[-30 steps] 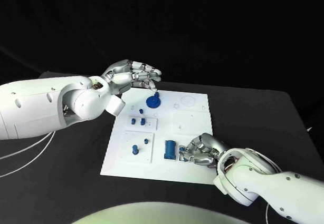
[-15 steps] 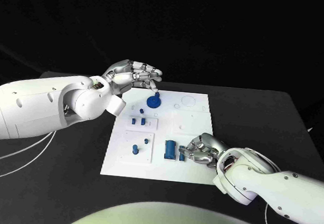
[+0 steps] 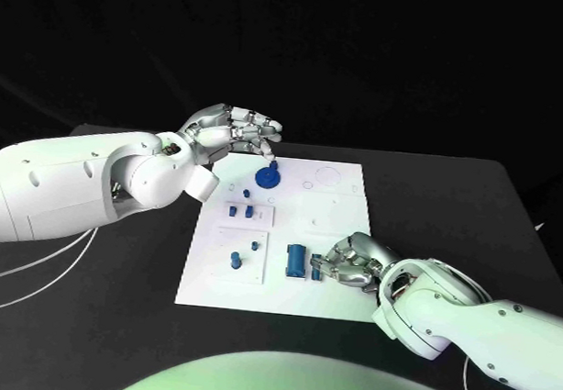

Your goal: Assemble the parts on the task board

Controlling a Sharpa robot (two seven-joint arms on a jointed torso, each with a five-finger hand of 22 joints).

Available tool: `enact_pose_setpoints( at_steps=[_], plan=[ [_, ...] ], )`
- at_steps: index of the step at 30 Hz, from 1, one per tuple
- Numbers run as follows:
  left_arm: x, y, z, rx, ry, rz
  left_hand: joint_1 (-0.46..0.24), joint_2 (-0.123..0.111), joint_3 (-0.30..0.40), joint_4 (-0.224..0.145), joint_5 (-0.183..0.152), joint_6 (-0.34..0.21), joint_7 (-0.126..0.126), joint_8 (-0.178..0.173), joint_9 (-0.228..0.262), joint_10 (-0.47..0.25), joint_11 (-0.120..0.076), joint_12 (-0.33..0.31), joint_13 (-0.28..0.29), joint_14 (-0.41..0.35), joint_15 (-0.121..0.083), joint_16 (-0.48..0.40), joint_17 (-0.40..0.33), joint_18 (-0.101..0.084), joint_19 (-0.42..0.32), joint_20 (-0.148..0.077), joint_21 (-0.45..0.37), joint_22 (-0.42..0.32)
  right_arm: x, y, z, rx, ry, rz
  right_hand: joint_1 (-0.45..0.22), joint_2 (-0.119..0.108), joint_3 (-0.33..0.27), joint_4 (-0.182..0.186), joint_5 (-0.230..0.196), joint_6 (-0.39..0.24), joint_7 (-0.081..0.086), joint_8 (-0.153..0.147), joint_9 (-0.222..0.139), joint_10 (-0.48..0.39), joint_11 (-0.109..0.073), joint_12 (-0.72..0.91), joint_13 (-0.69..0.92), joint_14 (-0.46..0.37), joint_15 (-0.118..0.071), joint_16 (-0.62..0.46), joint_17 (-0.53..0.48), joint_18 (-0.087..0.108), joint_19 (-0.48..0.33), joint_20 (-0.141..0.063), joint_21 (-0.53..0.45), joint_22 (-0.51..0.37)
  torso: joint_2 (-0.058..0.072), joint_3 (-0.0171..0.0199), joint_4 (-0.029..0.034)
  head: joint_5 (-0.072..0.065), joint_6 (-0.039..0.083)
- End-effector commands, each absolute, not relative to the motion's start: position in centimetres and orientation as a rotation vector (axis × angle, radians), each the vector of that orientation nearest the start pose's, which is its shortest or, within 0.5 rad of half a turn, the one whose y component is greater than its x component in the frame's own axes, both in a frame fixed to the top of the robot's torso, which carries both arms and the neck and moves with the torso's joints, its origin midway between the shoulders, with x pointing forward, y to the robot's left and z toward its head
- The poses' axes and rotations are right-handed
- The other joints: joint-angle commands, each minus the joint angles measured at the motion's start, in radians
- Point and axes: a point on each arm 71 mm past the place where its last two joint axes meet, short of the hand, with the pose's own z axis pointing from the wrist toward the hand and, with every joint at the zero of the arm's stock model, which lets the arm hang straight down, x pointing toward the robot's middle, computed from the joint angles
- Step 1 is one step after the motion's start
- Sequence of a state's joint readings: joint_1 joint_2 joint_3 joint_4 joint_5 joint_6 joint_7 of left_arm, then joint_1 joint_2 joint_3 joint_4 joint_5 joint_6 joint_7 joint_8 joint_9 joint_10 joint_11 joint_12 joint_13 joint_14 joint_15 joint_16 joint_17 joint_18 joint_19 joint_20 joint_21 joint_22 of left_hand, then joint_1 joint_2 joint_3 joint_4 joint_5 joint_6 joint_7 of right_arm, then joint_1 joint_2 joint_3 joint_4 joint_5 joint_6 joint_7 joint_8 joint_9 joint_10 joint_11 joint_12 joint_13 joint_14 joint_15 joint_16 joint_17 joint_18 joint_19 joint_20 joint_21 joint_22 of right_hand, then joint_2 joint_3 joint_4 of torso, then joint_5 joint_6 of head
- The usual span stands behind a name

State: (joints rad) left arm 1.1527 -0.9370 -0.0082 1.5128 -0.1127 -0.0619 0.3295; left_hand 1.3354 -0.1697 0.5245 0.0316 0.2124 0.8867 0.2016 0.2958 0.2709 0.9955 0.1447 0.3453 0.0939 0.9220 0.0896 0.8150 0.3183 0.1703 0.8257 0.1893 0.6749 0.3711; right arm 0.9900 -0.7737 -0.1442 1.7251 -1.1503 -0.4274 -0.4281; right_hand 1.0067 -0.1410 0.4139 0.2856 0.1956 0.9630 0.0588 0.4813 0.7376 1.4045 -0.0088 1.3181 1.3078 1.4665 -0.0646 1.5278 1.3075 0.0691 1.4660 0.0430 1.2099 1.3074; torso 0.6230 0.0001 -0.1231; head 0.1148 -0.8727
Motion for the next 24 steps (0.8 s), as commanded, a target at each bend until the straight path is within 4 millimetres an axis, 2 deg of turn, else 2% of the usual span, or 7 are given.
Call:
enact_pose_setpoints(
  at_steps=[1, 6, 8, 11, 18, 24],
  plan=[
    [47.8, 24.2, -19.0, -1.012, 1.596, -1.643, 0.001, 0.012, 0.002, 0.002, 0.005, -0.005, 0.001, 0.0, 0.001, -0.004, 0.0, 0.005, 0.001, -0.009, -0.002, 0.003, 0.001, 0.01, 0.005, 0.002, -0.003, -0.001, 37.4, -13.4, -29.7, 0.29, 2.098, 0.729, 0.004, 0.0, -0.008, -0.004, 0.004, -0.003, 0.004, 0.002, 0.002, 0.005, -0.001, 0.003, 0.034, 0.085, -0.009, 0.003, 0.167, -0.006, 0.022, -0.009, 0.004, 0.179, 0.0, 0.0001, -0.0011, 0.003, 0.0],
    [47.8, 24.3, -19.0, -1.012, 1.595, -1.642, 0.001, 0.012, 0.002, 0.002, 0.005, -0.005, 0.001, 0.0, 0.001, -0.004, 0.0, 0.005, 0.001, -0.009, -0.002, 0.003, 0.001, 0.01, 0.005, 0.002, -0.003, -0.001, 37.1, -13.7, -29.0, 0.252, 2.043, 0.758, 0.063, 0.002, -0.014, -0.03, -0.001, -0.004, 0.003, 0.001, 0.001, 0.006, -0.002, 0.004, 0.036, 0.085, -0.01, 0.004, 0.169, -0.007, 0.023, -0.011, 0.008, 0.18, -0.001, -0.0003, -0.0017, 0.004, 0.0],
    [47.8, 24.3, -19.0, -1.013, 1.594, -1.641, 0.001, 0.012, 0.002, 0.002, 0.005, -0.005, 0.001, 0.0, 0.001, -0.004, 0.0, 0.005, 0.001, -0.009, -0.002, 0.003, 0.001, 0.01, 0.005, 0.002, -0.003, -0.001, 36.9, -13.7, -28.7, 0.225, 2.019, 0.777, 0.098, 0.005, -0.009, -0.048, -0.053, -0.002, 0.001, 0.001, 0.001, 0.01, -0.004, 0.009, 0.041, 0.086, -0.011, 0.005, 0.172, -0.007, 0.023, -0.011, 0.011, 0.181, -0.001, -0.0003, -0.0021, 0.004, 0.0],
    [47.8, 24.4, -19.0, -1.013, 1.594, -1.64, 0.001, 0.012, 0.002, 0.002, 0.005, -0.005, 0.001, 0.0, 0.001, -0.004, 0.0, 0.005, 0.001, -0.009, -0.002, 0.003, 0.001, 0.01, 0.005, 0.002, -0.003, -0.001, 36.6, -13.3, -28.1, 0.178, 1.99, 0.802, 0.126, -0.001, -0.005, -0.066, -0.07, 0.001, -0.002, 0.001, 0.0, 0.016, -0.006, 0.017, 0.049, 0.087, -0.013, 0.007, 0.175, -0.008, 0.025, -0.012, 0.016, 0.182, -0.001, -0.0004, -0.0027, 0.002, 0.0],
    [47.9, 24.2, -19.0, -1.011, 1.595, -1.644, 0.001, 0.012, 0.002, 0.002, 0.005, -0.005, 0.001, 0.0, 0.001, -0.004, 0.0, 0.005, 0.001, -0.009, -0.002, 0.003, 0.001, 0.01, 0.005, 0.002, -0.003, -0.001, 36.3, -11.9, -27.9, 0.097, 1.989, 0.828, 0.144, -0.008, -0.004, -0.078, -0.091, 0.005, -0.003, 0.002, -0.001, 0.021, -0.007, 0.024, 0.056, 0.087, -0.014, 0.007, 0.177, -0.009, 0.026, -0.013, 0.021, 0.183, 0.0, 0.0001, 0.0004, 0.0, 0.0],
    [47.9, 24.2, -19.0, -1.01, 1.596, -1.646, 0.001, 0.012, 0.002, 0.002, 0.005, -0.005, 0.001, 0.0, 0.001, -0.004, 0.0, 0.005, 0.001, -0.009, -0.002, 0.003, 0.001, 0.01, 0.005, 0.002, -0.003, -0.001, 36.4, -11.1, -28.1, 0.061, 2.005, 0.823, 0.162, -0.007, 0.002, -0.09, -0.097, 0.009, -0.006, 0.003, -0.002, 0.026, -0.01, 0.031, 0.062, 0.087, -0.016, 0.008, 0.178, -0.009, 0.027, -0.015, 0.025, 0.184, 0.001, -0.0017, 0.0005, -0.001, 0.0]
  ],
)
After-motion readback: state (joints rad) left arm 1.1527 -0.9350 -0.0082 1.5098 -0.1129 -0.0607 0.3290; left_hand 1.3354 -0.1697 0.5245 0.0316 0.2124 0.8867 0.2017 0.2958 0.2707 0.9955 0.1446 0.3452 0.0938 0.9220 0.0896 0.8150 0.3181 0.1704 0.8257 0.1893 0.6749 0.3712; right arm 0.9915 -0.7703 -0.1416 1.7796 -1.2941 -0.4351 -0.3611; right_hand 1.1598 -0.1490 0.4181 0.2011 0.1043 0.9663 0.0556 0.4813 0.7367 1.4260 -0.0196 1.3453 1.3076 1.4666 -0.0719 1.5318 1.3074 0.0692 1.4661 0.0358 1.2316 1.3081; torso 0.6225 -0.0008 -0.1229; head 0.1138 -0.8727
